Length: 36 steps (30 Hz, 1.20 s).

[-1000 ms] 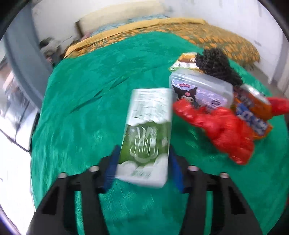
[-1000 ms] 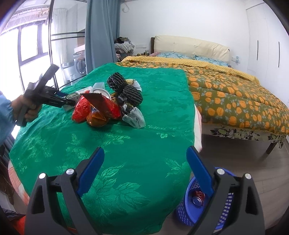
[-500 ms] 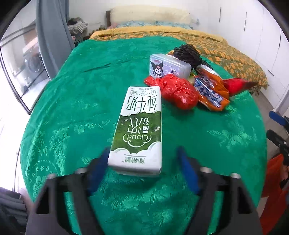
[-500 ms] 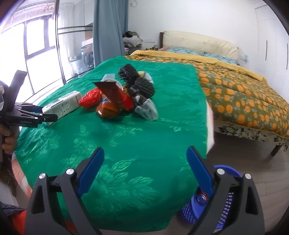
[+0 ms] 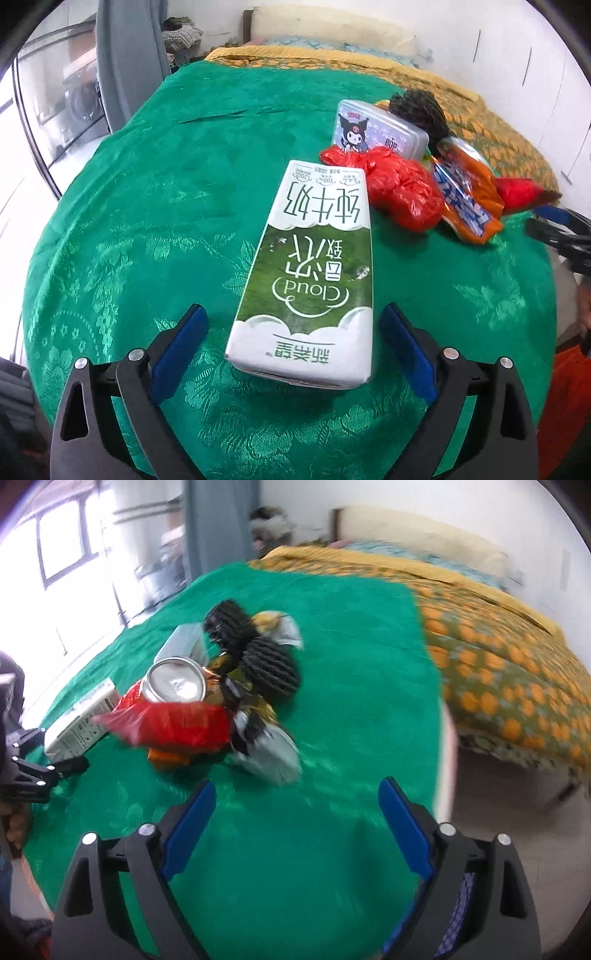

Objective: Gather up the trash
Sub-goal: 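Grasp the gold-silver wrapped snack with the right tool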

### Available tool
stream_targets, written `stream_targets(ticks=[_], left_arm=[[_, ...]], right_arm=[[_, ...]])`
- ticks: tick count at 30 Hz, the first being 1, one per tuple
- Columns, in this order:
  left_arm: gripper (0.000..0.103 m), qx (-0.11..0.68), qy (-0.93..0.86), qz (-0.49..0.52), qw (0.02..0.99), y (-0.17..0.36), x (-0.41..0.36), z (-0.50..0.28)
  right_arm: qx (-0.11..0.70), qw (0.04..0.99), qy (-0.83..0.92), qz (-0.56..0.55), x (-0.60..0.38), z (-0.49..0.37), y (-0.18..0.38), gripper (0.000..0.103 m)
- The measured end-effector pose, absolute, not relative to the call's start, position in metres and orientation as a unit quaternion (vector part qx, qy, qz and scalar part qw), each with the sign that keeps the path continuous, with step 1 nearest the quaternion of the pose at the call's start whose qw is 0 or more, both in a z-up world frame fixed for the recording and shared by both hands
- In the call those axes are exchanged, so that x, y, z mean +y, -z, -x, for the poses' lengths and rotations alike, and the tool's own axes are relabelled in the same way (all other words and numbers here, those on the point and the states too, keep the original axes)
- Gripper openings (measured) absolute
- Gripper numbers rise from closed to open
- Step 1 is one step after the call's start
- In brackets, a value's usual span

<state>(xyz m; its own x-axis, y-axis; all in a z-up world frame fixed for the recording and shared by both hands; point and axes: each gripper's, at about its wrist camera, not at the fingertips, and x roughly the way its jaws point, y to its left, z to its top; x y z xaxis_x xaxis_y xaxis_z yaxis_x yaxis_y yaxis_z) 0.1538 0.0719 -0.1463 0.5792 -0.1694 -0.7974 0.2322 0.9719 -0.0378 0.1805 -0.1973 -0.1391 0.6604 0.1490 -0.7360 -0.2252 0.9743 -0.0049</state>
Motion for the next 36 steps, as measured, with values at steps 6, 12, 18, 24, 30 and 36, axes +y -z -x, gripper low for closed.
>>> stream_targets(ticks=[6,12,18,24,30,36], left_arm=[[0.094,0.446,0.107,-0.049,0.887,0.147,0.067,-0.154],[0.094,0.446,0.109,-0.048,0.887,0.147,0.066,-0.154],[0.094,0.446,0.106,-0.052,0.887,0.148,0.065,-0.154],[0.097,0.448,0.125,-0.044,0.884,0.148,0.066,-0.153],[0.097,0.450,0.171,-0.038,0.876,0.144,0.067,-0.148],[0.097,0.439,0.183,-0.075,0.877,0.118,0.059,-0.154]], right_arm=[[0.415,0.895,-0.136,0.088,-0.174,-0.218,0.154,0.057],[0.421,0.898,-0.125,0.034,-0.191,-0.195,0.151,0.042],[0.427,0.895,-0.085,0.097,-0.183,-0.122,0.155,0.042],[0.425,0.896,-0.132,0.017,-0.188,-0.095,0.158,0.071],[0.424,0.891,-0.158,-0.044,-0.204,-0.087,0.152,0.071],[0.423,0.893,-0.150,-0.033,-0.203,-0.098,0.142,0.071]])
